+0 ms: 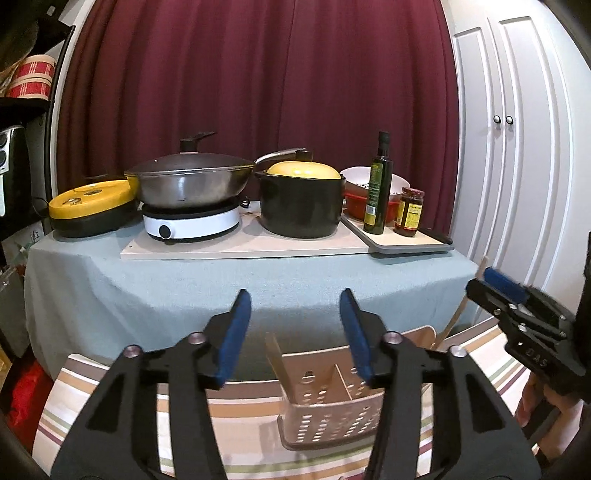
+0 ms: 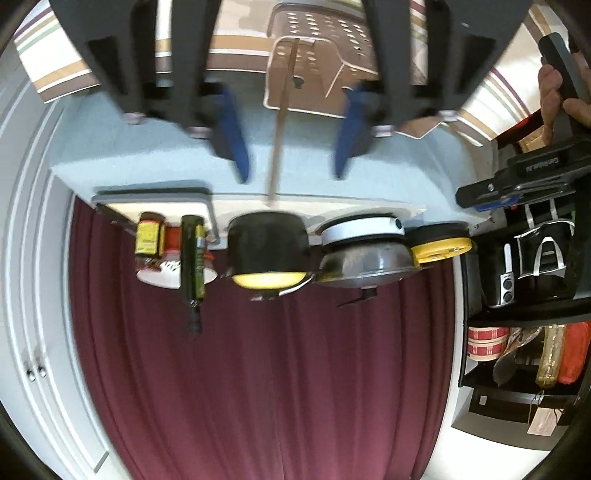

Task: Organize utensils
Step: 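Lower the chopsticks into the holder and open both tools, then move both tools back down to the remaining chopsticks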

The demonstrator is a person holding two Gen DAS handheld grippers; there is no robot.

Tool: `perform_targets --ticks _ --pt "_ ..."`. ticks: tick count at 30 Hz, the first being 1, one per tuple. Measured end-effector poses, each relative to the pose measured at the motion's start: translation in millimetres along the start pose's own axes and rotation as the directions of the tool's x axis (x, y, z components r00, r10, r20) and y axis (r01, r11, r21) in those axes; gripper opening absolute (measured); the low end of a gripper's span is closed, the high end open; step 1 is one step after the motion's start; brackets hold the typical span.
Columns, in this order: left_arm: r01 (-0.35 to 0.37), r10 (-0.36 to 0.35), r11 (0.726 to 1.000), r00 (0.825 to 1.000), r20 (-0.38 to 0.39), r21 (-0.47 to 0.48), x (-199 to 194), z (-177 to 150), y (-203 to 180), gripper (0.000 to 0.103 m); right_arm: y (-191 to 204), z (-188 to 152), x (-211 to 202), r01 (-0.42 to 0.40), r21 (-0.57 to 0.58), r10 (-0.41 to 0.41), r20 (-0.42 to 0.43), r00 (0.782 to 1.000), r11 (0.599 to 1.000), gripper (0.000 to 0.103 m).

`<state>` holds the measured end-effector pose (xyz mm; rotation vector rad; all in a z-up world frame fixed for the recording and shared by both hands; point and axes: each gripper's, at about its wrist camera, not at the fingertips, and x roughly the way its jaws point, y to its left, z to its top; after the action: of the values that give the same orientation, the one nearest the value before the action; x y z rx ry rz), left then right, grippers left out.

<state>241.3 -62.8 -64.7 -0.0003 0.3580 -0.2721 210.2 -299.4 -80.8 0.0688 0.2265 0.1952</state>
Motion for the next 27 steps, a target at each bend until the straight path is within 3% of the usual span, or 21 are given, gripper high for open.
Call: perform_targets --ticks 7,16,22,27 --pt "-0.002 0.002 1.000 1.000 -0.002 -0.012 -27 -13 2 0.071 -5 -1 -27 0.038 0.008 -0.038 0.003 0.999 0.999 0.071" --pt "-0.036 0.035 0.999 0.999 0.023 0.032 -74 -38 -5 0.073 -6 -9 -75 0.080 0.011 -0.080 0.012 0.997 0.997 0.073" --pt "-0.071 0.069 0.995 0.997 0.030 0.067 -110 -71 -13 0.073 4 -41 -117 0.137 -0.018 -0.137 0.016 0.990 0.990 0.073" --pt "-0.104 0.103 0.994 0.994 0.024 0.038 -137 -106 -8 0.073 10 -82 -148 0.166 -0.026 -0.166 -0.004 0.986 0.986 0.073"
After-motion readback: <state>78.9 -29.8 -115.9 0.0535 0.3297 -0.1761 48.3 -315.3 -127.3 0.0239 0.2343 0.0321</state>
